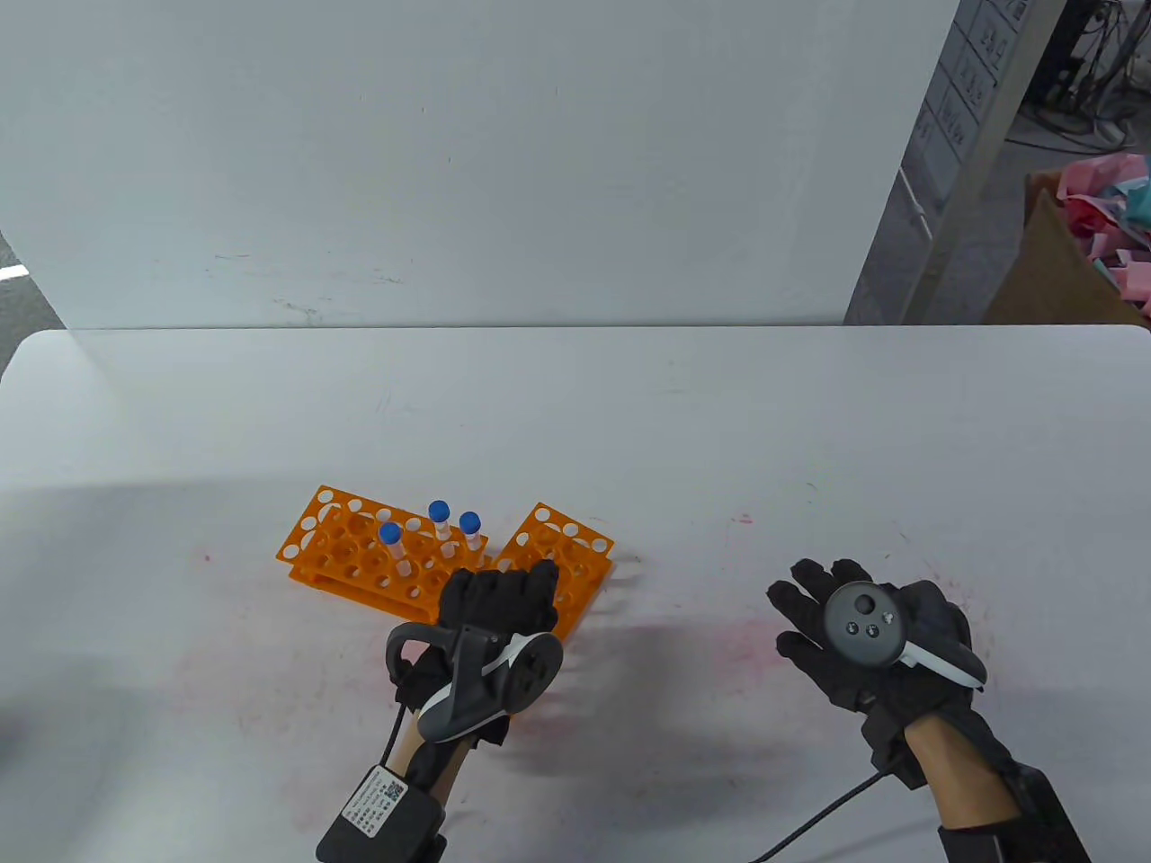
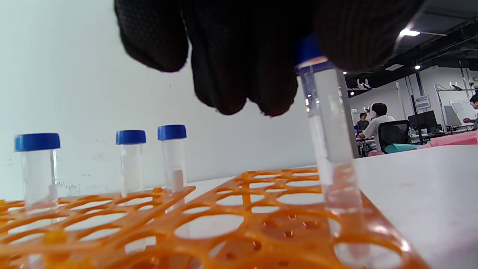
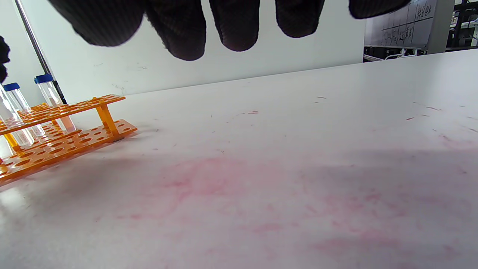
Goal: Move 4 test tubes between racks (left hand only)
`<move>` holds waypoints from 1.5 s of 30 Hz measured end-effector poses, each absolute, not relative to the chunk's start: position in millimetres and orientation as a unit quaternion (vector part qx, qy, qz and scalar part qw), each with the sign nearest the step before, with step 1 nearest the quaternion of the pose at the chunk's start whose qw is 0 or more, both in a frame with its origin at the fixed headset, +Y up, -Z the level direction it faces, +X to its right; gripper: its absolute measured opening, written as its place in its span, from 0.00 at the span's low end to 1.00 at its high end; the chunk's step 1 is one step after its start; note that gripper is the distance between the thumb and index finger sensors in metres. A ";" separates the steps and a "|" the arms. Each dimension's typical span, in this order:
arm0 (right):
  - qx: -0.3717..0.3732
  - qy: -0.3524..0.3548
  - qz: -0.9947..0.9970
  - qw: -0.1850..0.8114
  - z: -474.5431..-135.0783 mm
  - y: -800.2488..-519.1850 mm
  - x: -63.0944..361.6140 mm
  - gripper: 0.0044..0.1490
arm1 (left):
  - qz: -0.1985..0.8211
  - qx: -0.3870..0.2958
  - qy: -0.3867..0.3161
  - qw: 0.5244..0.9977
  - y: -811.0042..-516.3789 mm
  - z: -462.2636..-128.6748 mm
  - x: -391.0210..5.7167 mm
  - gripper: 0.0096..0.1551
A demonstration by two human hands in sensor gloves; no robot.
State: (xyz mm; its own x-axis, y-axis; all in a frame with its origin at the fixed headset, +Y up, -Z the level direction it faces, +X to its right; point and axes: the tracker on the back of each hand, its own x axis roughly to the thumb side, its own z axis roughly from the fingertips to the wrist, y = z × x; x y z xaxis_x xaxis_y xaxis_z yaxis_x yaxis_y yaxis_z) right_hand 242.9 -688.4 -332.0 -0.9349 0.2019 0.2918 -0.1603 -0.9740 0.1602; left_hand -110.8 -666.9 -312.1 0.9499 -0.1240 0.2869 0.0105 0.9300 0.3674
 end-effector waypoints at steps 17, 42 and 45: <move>0.155 0.071 0.981 0.093 -331.6 -687.7 243.2 0.39 | -0.049 0.138 -0.163 0.976 -677.5 -317.5 -104.7 0.29; 0.154 0.074 0.981 0.092 -331.0 -686.6 242.9 0.39 | -0.006 0.156 -0.145 0.977 -668.8 -319.0 -124.4 0.31; 0.155 0.075 0.981 0.091 -331.0 -686.8 242.6 0.39 | -0.006 0.163 -0.133 0.978 -667.0 -320.4 -133.5 0.30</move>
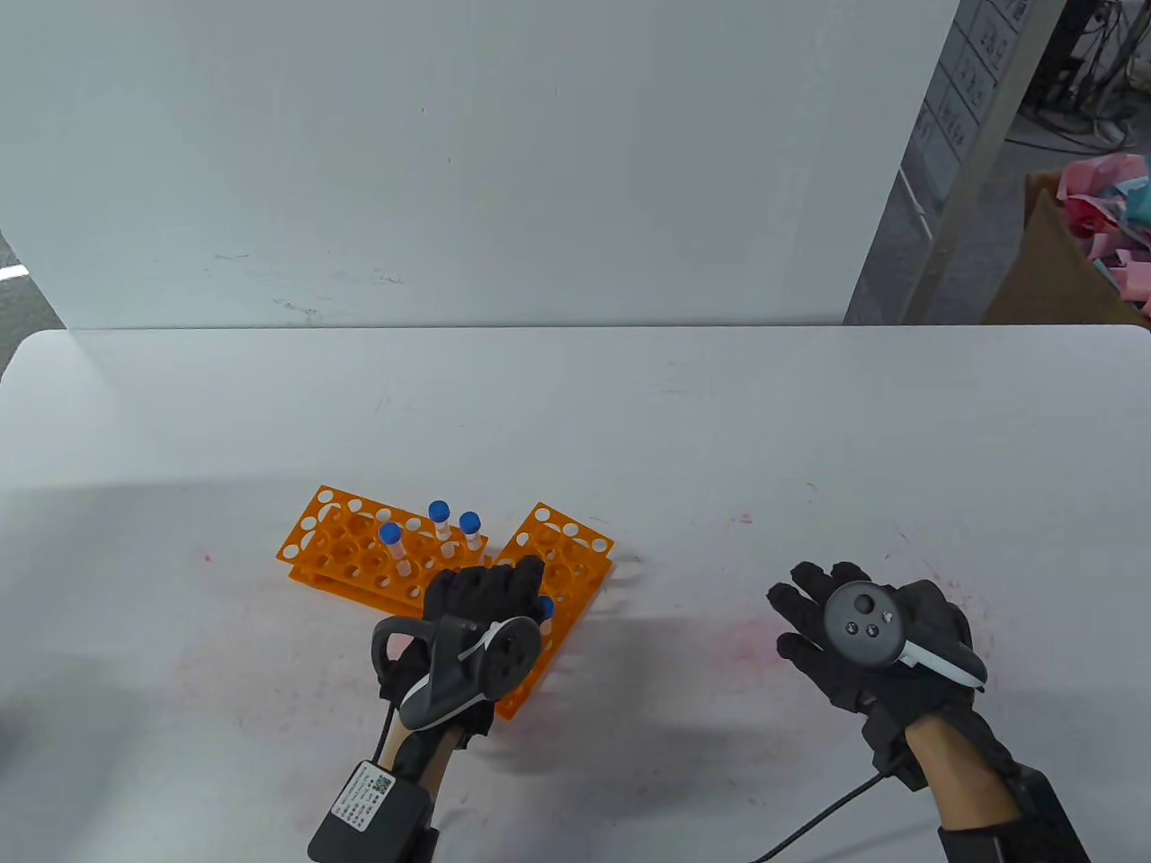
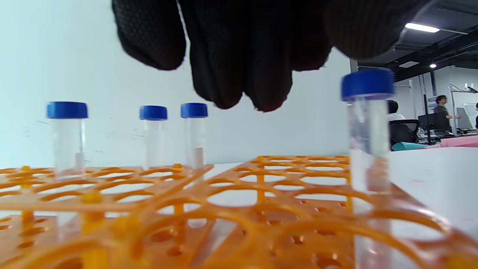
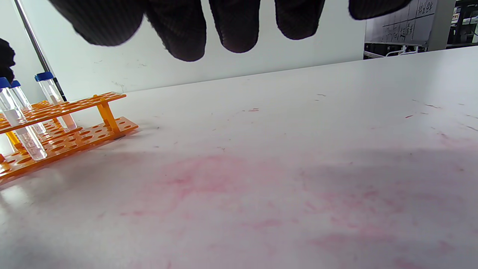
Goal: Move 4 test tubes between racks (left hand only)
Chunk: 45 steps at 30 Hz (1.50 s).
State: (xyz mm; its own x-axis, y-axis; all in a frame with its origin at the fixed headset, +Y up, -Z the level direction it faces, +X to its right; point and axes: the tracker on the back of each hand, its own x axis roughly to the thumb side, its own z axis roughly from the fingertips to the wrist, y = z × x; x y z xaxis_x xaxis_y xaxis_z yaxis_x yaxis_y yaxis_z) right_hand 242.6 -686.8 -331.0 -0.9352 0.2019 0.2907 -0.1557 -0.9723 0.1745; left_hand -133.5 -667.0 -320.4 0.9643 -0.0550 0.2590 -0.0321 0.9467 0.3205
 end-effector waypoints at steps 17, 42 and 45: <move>0.158 0.079 0.980 0.091 -331.2 -687.0 242.0 0.39 | 0.008 0.172 -0.052 0.984 -642.5 -345.5 -186.8 0.30; 0.141 0.082 0.982 0.094 -332.7 -687.2 245.5 0.38 | -0.037 0.131 0.048 0.990 -670.9 -393.1 -229.1 0.30; 0.139 0.086 0.982 0.096 -332.4 -687.3 246.1 0.38 | -0.045 0.121 0.044 0.991 -675.1 -393.6 -226.9 0.30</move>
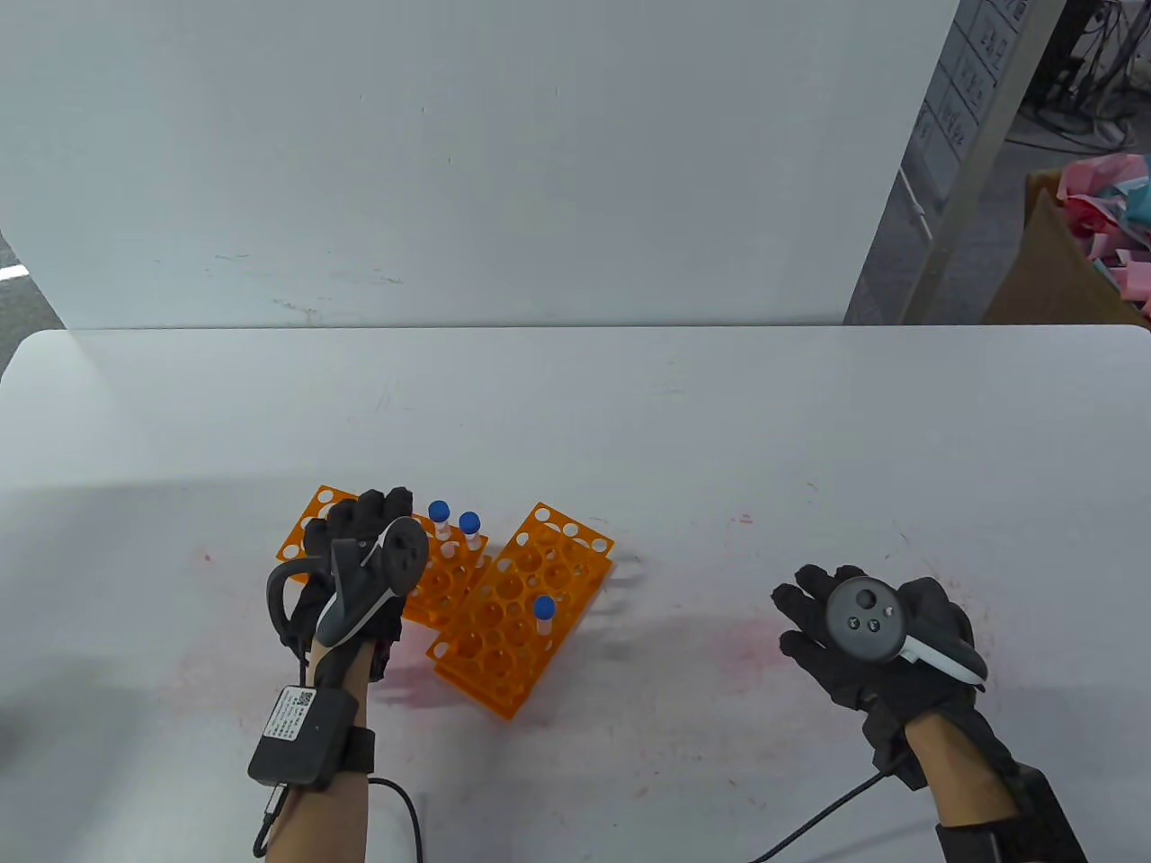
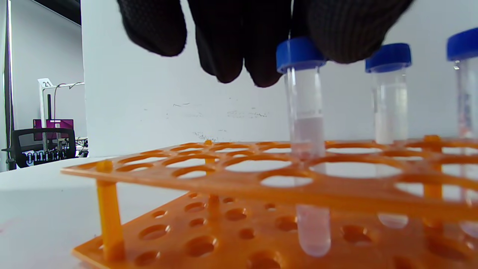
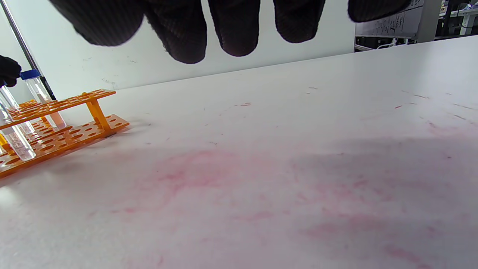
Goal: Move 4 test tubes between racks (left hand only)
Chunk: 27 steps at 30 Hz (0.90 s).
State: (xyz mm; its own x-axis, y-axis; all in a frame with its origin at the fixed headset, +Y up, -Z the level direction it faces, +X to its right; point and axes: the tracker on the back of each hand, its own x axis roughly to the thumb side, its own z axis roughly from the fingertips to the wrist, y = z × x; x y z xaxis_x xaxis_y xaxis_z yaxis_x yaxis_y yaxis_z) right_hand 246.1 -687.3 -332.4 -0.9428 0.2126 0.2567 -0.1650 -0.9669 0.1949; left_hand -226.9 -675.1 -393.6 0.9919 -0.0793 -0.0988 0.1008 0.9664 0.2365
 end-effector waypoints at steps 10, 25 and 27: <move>0.143 0.090 0.981 0.093 -332.4 -687.0 246.3 0.38 | -0.051 0.108 0.050 0.992 -684.1 -394.3 -228.3 0.32; 0.147 0.091 0.981 0.091 -331.6 -688.1 245.0 0.38 | -0.021 0.171 0.038 0.984 -663.6 -378.6 -231.4 0.32; 0.147 0.091 0.981 0.091 -331.4 -688.4 245.1 0.38 | -0.016 0.181 0.037 0.983 -660.4 -377.0 -231.8 0.32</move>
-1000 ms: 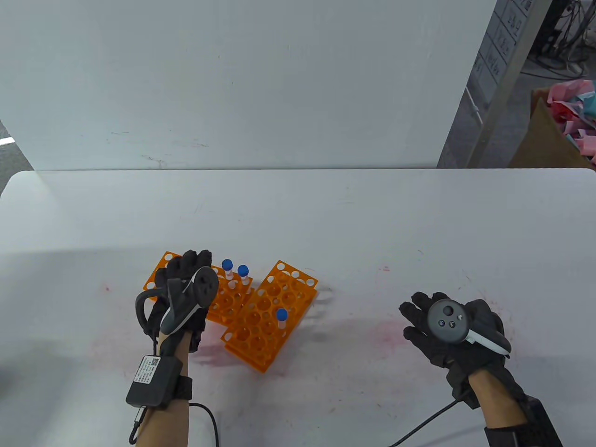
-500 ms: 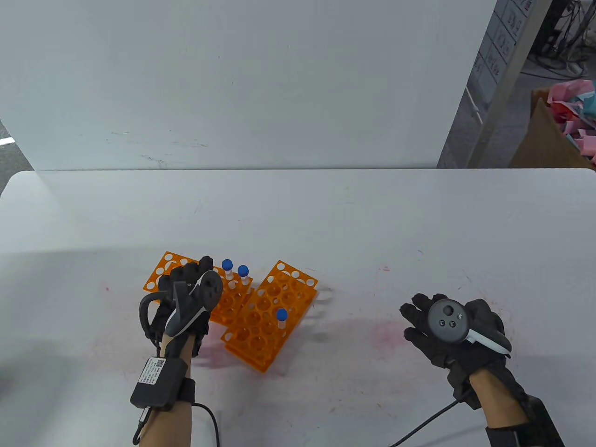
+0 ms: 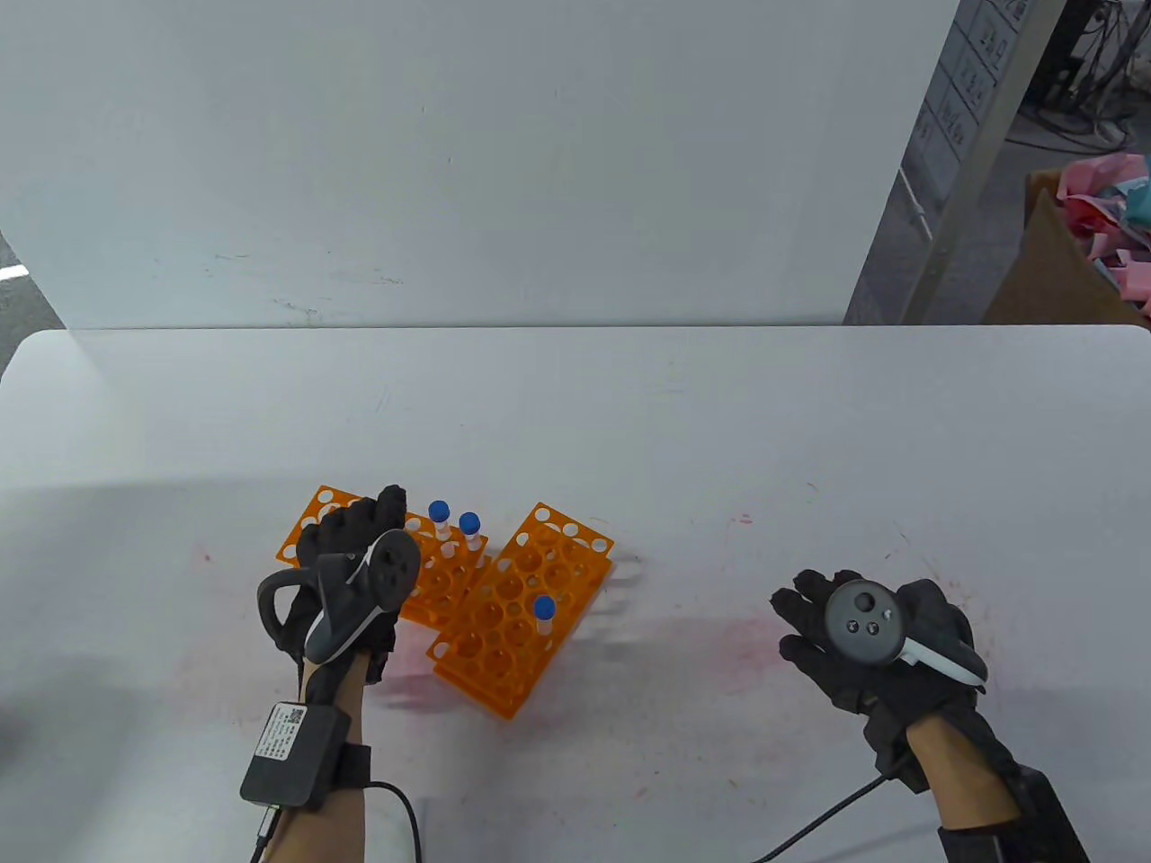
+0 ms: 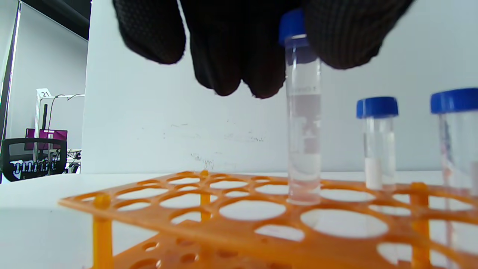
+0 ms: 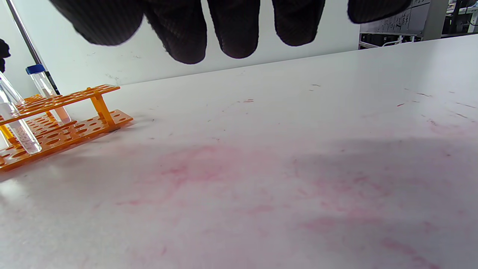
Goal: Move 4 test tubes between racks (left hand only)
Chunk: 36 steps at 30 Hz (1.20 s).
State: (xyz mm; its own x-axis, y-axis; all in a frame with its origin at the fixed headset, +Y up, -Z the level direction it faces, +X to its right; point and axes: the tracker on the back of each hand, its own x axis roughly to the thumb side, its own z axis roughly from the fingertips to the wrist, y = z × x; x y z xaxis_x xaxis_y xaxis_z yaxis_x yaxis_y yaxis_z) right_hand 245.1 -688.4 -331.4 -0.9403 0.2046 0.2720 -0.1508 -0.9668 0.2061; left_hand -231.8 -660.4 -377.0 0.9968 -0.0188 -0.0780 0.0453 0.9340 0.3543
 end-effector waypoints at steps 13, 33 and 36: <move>0.147 0.093 0.980 0.092 -331.4 -688.3 244.8 0.38 | 0.005 0.217 0.006 0.976 -645.4 -369.5 -219.6 0.31; 0.146 0.089 0.980 0.098 -331.2 -686.9 247.2 0.38 | 0.003 0.230 -0.092 0.969 -642.1 -360.5 -173.8 0.30; 0.146 0.088 0.980 0.098 -331.1 -686.7 247.3 0.38 | -0.001 0.225 -0.104 0.969 -643.1 -359.5 -167.2 0.30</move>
State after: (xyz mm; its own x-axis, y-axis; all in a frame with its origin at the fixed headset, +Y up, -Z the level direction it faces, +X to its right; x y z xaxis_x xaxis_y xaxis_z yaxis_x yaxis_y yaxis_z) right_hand 247.3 -686.7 -331.1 -0.9381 0.2184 0.2689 -0.1669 -0.9652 0.2015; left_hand -167.2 -643.1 -359.5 0.9784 -0.0490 0.2007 -0.0445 0.8986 0.4365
